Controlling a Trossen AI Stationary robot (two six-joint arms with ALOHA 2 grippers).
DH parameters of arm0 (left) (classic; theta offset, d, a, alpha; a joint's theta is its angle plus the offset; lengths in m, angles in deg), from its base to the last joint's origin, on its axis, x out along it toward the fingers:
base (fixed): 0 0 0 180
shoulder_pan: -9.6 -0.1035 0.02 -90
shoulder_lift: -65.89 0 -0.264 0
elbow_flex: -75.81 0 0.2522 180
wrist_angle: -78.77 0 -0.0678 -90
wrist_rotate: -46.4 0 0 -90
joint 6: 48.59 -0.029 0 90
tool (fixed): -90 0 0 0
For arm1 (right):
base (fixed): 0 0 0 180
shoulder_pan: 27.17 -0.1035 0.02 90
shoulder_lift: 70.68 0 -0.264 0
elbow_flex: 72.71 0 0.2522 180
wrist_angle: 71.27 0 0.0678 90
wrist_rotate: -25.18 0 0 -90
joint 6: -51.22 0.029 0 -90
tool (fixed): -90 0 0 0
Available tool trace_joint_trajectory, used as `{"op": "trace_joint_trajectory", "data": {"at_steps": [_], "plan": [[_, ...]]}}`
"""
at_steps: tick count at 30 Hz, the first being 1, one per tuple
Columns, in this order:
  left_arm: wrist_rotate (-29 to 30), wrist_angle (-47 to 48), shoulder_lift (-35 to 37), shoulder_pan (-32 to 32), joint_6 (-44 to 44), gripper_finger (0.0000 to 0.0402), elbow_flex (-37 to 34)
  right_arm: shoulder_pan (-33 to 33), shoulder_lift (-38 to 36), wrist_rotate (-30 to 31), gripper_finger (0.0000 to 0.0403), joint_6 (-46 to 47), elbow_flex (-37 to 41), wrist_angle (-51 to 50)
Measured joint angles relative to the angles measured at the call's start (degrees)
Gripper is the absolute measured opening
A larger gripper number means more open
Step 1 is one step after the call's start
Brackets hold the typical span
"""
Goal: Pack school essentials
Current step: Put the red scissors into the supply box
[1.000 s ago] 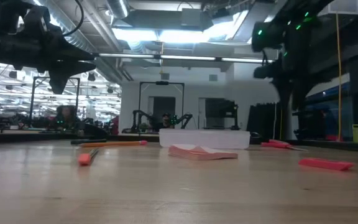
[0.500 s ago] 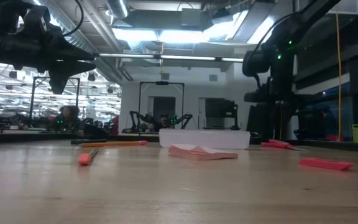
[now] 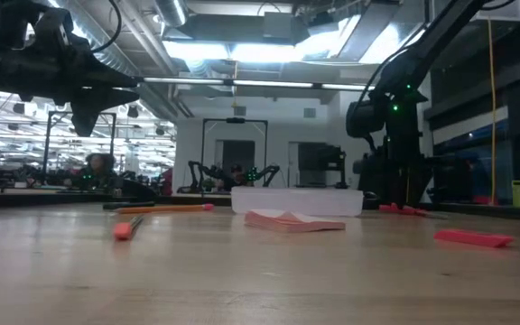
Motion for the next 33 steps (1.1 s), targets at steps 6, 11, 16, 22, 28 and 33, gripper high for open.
{"op": "trace_joint_trajectory", "data": {"at_steps": [6,11,16,22,28,33], "plan": [[0.0,0.0,0.0,0.0,-0.4,0.0103,0.0,0.5,-0.7,-1.8,0.0129,-0.8,-0.1,-0.3],[0.0,0.0,0.0,0.0,-0.4,0.0103,0.0,-0.2,-4.5,-0.6,0.0129,-1.6,-2.4,-1.8],[0.0,0.1,0.0,0.0,-0.5,0.0103,0.0,0.2,-5.4,2.2,0.0129,-1.5,-2.7,-1.7],[0.0,0.1,0.0,0.0,-0.5,0.0103,0.0,1.5,-5.5,4.4,0.0129,-0.1,-0.4,0.5],[0.0,0.1,0.0,0.0,-0.5,0.0103,0.0,1.6,-5.5,2.5,0.0129,0.1,3.1,3.8],[0.0,0.2,0.0,0.0,-0.5,0.0103,0.0,1.6,-3.8,1.4,0.0129,0.2,4.5,5.0]]}}
